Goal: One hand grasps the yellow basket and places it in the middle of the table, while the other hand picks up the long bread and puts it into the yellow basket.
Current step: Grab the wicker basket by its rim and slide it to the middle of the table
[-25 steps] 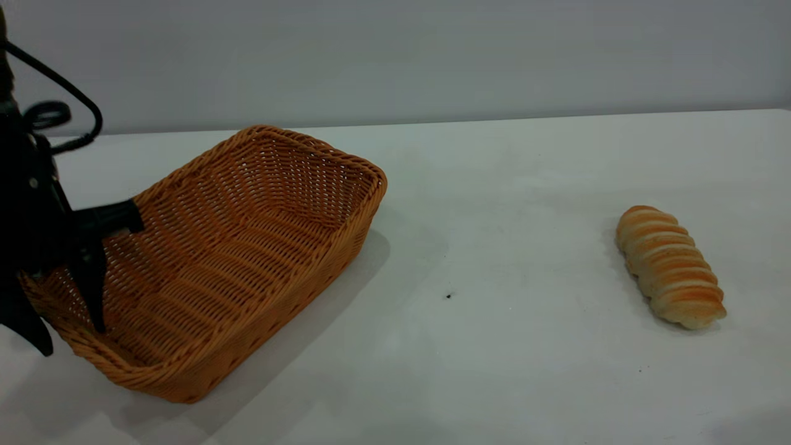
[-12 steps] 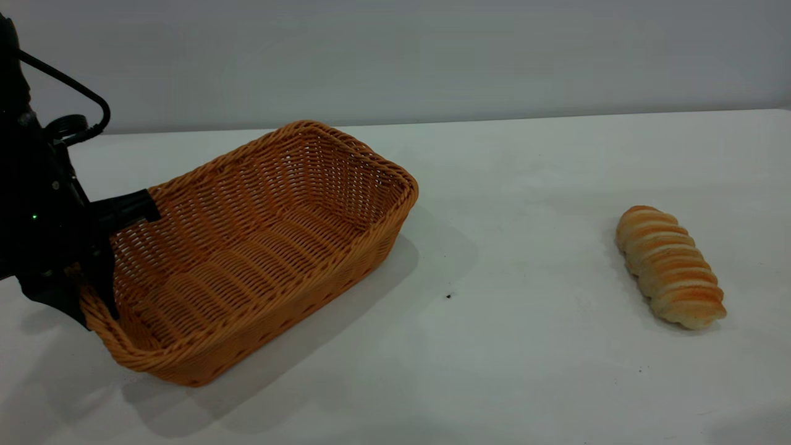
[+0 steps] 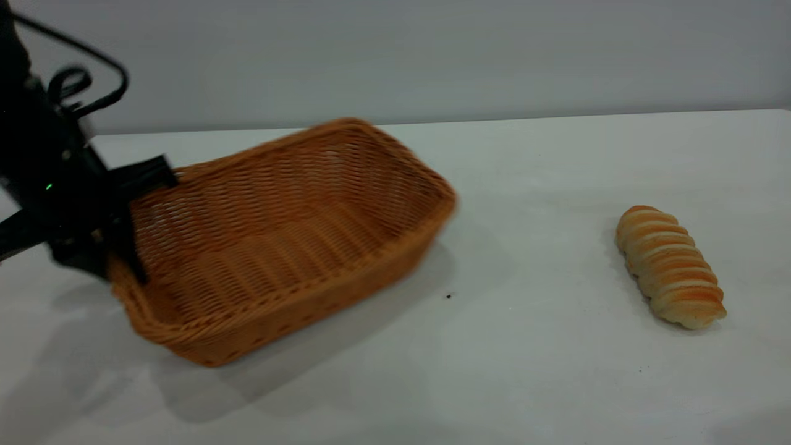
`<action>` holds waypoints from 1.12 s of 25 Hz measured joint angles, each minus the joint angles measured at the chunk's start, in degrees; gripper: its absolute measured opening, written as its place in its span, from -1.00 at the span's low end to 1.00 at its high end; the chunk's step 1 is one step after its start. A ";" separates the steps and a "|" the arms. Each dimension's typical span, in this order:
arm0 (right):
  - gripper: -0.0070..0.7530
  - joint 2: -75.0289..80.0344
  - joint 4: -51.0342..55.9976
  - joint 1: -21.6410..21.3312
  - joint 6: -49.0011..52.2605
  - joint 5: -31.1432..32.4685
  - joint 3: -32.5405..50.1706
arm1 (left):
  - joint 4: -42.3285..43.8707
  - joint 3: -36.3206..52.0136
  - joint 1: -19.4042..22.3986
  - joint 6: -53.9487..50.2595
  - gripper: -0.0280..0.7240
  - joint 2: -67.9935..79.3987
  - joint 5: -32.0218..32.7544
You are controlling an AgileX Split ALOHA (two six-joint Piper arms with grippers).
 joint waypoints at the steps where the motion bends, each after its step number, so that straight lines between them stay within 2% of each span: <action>1: 0.24 0.00 0.00 0.00 0.00 0.02 0.00 | -3.48 -0.49 -0.22 4.33 -0.61 0.00 0.44; 6: 0.24 0.00 0.00 0.00 0.00 0.02 0.00 | -16.29 -1.98 -1.08 26.58 -0.61 0.00 3.24; 9: 0.24 0.00 0.00 0.00 0.00 0.07 0.00 | -19.17 -2.06 -1.14 33.12 -0.61 0.17 3.38; 17: 0.24 0.00 -0.54 0.00 -0.01 0.02 0.00 | -19.68 -4.54 -1.14 38.67 -0.61 6.40 3.60; 24: 0.24 0.00 -1.69 0.00 -0.01 -0.08 0.00 | -20.16 -5.25 -1.14 39.15 -0.61 7.63 2.13; 26: 0.24 0.00 -1.79 0.00 -0.01 -0.08 0.00 | -20.36 -5.25 -1.14 39.37 -0.48 7.63 1.16; 28: 0.24 0.00 -1.83 0.00 -0.01 -0.08 0.00 | -20.49 -5.32 -1.14 39.55 -0.21 7.63 0.43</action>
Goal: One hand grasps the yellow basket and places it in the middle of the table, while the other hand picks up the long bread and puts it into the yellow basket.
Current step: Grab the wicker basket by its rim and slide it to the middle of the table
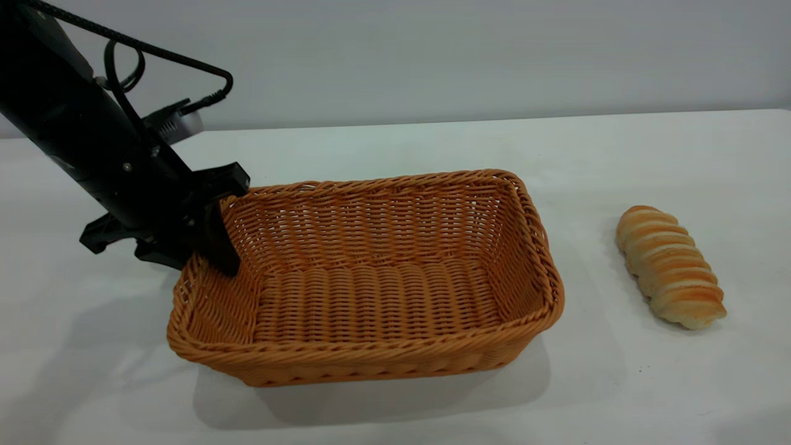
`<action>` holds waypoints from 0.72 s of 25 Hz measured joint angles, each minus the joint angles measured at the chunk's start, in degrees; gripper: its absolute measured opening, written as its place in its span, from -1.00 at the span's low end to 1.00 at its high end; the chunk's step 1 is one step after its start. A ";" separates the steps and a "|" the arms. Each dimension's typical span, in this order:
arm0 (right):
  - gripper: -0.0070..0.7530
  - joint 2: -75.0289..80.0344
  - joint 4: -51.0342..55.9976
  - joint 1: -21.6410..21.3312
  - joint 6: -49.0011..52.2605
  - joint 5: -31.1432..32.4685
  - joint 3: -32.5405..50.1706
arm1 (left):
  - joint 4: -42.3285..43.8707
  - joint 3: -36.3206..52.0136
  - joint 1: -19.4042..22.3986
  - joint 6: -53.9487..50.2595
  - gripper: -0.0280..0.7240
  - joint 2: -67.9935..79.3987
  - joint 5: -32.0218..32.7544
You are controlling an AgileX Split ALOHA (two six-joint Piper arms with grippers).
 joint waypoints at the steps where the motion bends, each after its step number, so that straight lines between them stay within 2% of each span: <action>1: 0.24 0.00 0.00 0.00 0.00 -0.02 0.00 | -0.02 -0.01 0.00 0.07 -0.03 0.00 -0.30; 5: 0.24 0.00 0.00 0.00 0.00 -0.51 0.00 | -0.22 -0.01 0.00 0.31 0.58 0.00 0.29; 8: 0.23 0.00 0.00 0.00 0.00 -1.37 0.00 | -0.07 -0.01 0.00 0.38 0.79 -0.32 2.05; 12: 0.16 0.55 0.05 0.00 -0.05 -1.96 0.00 | 1.21 -0.01 0.00 0.40 0.78 -3.03 3.22; 18: 0.14 5.81 1.40 0.00 -0.05 -3.45 0.00 | 1.40 -0.01 0.00 0.40 0.54 -9.43 3.23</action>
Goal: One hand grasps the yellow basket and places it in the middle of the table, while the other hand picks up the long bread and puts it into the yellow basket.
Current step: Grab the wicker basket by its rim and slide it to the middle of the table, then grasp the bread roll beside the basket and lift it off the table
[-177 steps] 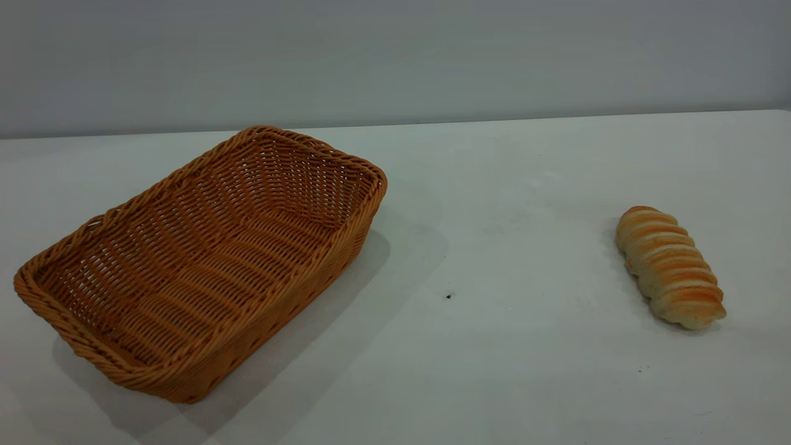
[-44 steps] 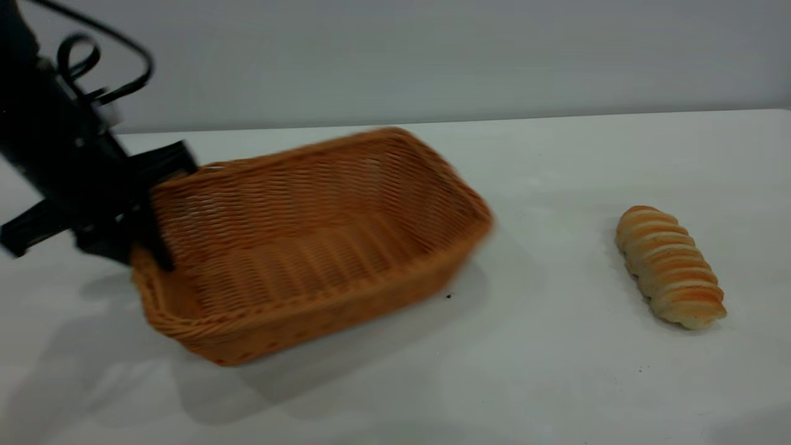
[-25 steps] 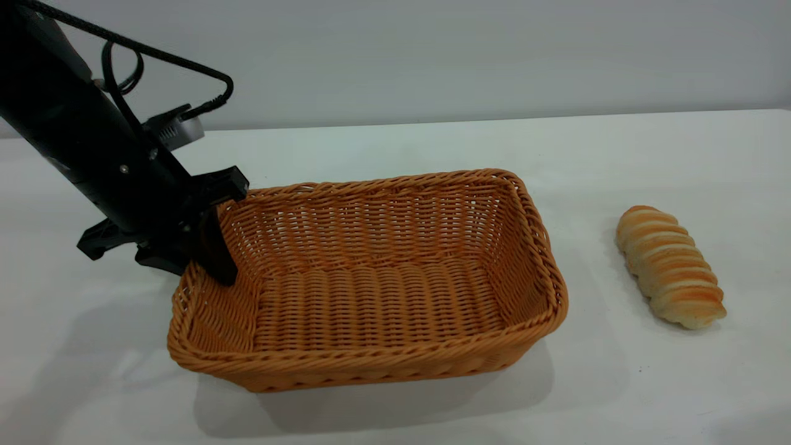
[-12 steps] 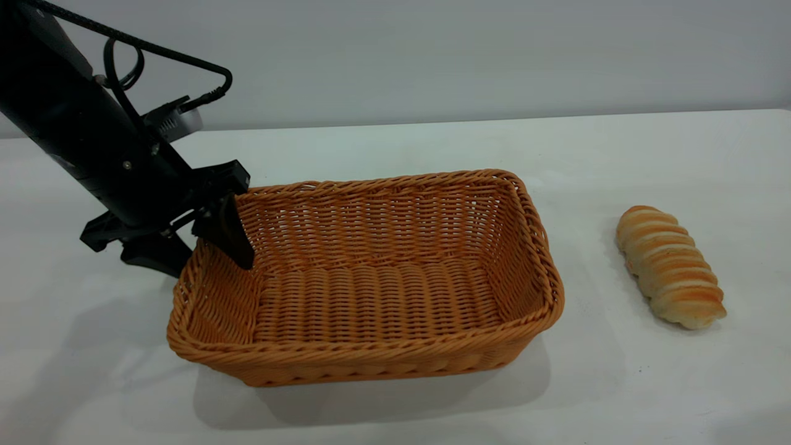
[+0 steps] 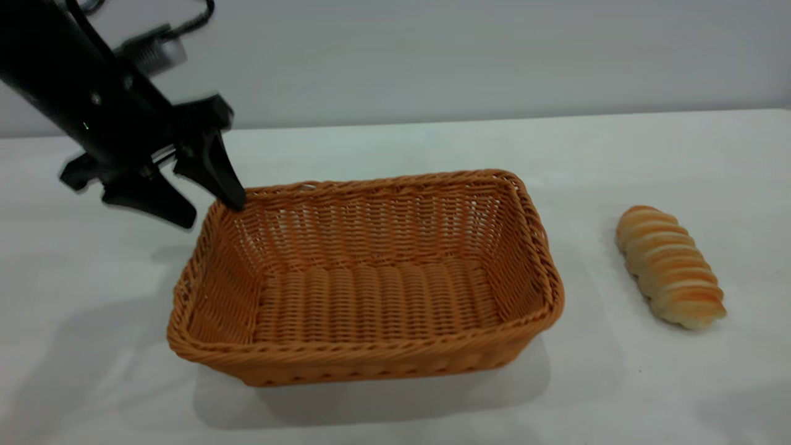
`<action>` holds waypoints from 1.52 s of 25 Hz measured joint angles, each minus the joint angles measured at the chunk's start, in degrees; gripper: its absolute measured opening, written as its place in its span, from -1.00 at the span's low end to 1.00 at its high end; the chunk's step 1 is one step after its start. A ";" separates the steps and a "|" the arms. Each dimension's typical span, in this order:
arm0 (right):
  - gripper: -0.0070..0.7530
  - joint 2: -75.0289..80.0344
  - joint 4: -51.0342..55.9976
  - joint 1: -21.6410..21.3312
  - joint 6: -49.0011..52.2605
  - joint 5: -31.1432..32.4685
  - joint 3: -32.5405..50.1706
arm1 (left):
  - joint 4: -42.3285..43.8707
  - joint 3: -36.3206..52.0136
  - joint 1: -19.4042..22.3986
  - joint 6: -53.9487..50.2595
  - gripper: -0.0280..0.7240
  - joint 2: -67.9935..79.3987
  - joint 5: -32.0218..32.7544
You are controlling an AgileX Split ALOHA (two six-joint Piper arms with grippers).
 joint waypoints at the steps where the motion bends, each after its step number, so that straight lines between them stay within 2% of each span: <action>1: 0.14 1.14 0.50 0.00 0.00 -0.28 0.00 | 0.00 0.00 0.00 0.00 0.51 -1.25 -0.20; 5: 0.14 7.50 1.34 0.00 -0.27 -0.53 -2.16 | -0.05 0.00 0.00 0.00 0.43 -5.35 -1.44; 13: 0.15 20.53 1.77 0.00 -3.82 -0.48 -10.70 | -1.48 0.00 0.00 0.00 0.42 -8.10 -1.79; 20: 0.36 31.62 1.96 0.00 -7.65 -0.35 -17.62 | -4.02 0.00 0.00 0.80 0.42 -8.10 -0.82; 24: 0.42 37.87 1.96 0.00 -7.94 -0.47 -21.48 | -4.14 0.00 0.00 1.43 0.42 -8.10 -0.31; 38: 0.43 56.40 1.30 0.00 -9.15 -0.02 -33.30 | -4.14 0.00 0.00 1.49 0.42 -8.15 0.10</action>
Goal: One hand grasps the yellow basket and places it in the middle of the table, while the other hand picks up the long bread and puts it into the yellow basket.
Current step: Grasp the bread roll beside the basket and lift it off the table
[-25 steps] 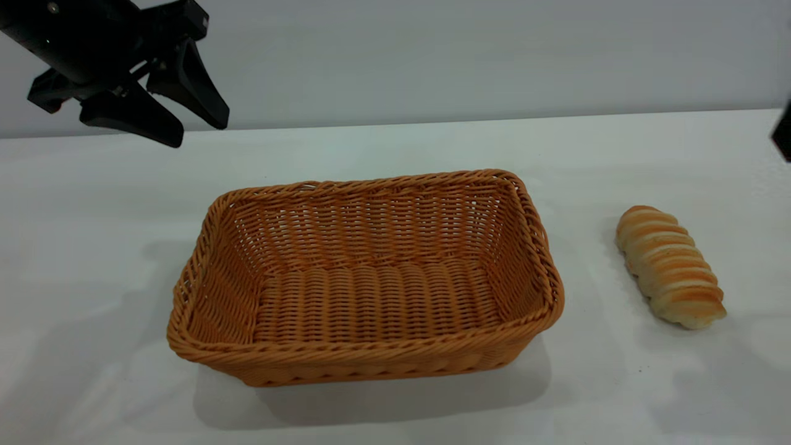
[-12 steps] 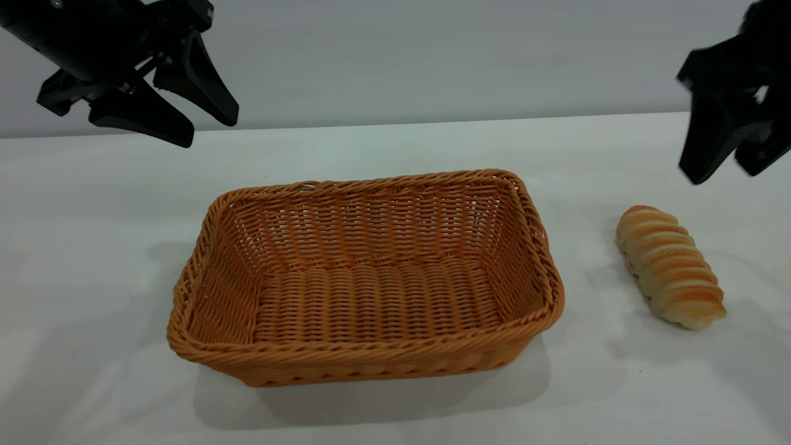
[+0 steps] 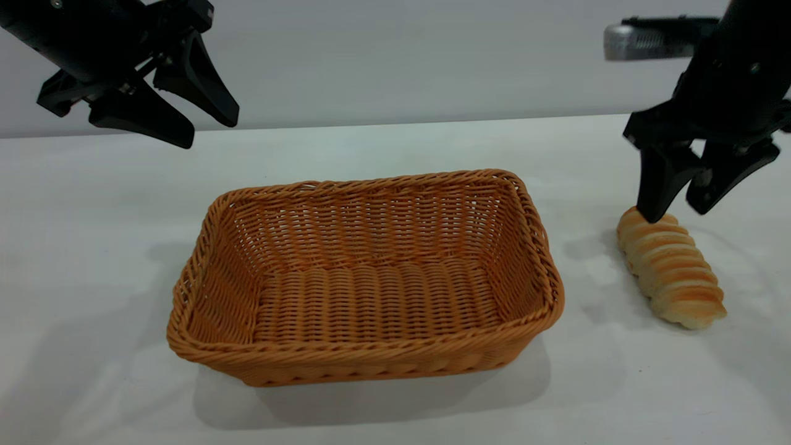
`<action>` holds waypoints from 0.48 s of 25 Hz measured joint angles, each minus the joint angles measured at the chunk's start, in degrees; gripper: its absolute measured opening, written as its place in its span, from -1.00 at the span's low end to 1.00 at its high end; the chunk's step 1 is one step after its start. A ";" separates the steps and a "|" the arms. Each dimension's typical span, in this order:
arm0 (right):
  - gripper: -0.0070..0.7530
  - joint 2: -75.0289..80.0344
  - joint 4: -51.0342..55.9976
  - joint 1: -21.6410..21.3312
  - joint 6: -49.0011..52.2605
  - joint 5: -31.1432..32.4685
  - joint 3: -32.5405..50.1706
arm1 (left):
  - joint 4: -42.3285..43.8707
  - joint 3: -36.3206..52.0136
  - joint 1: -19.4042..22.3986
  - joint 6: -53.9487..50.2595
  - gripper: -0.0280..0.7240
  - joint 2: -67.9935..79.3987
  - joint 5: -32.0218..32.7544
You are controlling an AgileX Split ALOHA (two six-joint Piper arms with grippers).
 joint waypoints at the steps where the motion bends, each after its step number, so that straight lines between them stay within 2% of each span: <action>1: 0.43 0.98 -0.19 0.00 0.00 0.19 -0.54 | 0.00 0.00 0.00 0.00 0.42 0.00 0.00; 12: 0.43 9.26 -2.07 0.00 -0.06 2.38 -5.98 | -0.04 0.00 0.00 0.76 0.42 0.00 0.72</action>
